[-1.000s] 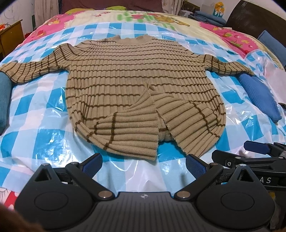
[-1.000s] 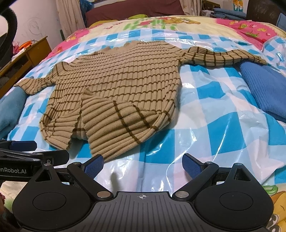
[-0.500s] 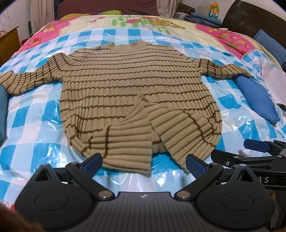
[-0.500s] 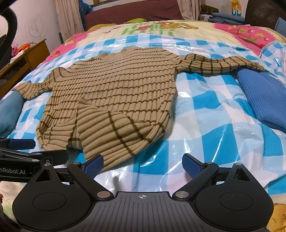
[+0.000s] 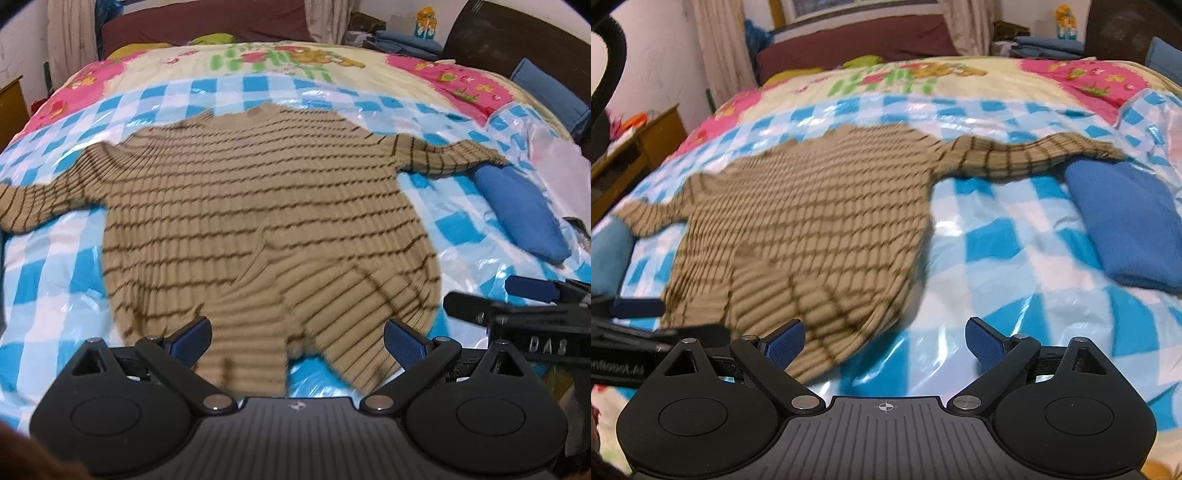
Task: Fold small clothes
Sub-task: 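Reach the right tool to a sleeve cuff and close on it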
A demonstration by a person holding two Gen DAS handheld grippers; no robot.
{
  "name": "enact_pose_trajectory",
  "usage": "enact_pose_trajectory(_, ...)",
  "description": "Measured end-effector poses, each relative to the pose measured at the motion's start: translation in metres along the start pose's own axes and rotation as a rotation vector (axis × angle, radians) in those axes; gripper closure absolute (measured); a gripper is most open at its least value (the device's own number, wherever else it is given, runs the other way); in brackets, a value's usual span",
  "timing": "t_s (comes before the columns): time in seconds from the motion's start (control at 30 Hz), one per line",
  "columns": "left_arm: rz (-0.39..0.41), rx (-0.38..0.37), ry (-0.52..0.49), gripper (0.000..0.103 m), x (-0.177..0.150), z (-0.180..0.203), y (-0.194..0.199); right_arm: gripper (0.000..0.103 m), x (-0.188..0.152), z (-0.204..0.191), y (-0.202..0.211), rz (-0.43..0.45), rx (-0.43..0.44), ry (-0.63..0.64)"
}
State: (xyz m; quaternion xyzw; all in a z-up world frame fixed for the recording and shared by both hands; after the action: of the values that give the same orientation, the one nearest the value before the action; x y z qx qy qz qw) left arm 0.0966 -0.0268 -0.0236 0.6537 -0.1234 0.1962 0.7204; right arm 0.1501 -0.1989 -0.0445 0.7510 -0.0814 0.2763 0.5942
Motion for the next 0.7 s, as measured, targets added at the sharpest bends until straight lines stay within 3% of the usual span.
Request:
enact_pose_trajectory(0.37, 0.041, -0.069, -0.068, 0.000, 0.069, 0.053, -0.024, 0.018, 0.081, 0.116, 0.004, 0.116, -0.043, -0.219)
enact_pose_trajectory(0.53, 0.051, -0.099, -0.088, 0.000, 0.101, 0.081, -0.046, 0.028, 0.114, 0.171, -0.018, 0.127, -0.054, -0.334)
enact_pose_trajectory(0.7, 0.067, -0.112, -0.114, 0.000, 0.127, 0.106, -0.063, 0.032, 0.137, 0.219, -0.034, 0.151, -0.032, -0.471)
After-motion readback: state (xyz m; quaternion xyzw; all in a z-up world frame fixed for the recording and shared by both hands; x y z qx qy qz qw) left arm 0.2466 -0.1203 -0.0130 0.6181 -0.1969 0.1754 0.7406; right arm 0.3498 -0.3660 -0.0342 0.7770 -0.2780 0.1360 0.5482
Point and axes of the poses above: each gripper's, at about its wrist camera, not at the fingertips, and y roughly against the way its jaws point, z to its right, x to its top, the point moved 6 cm from there along -y, roughly the way its jaws point, and after that the axes turned 11 degrees about -z, right-handed, at the moved point
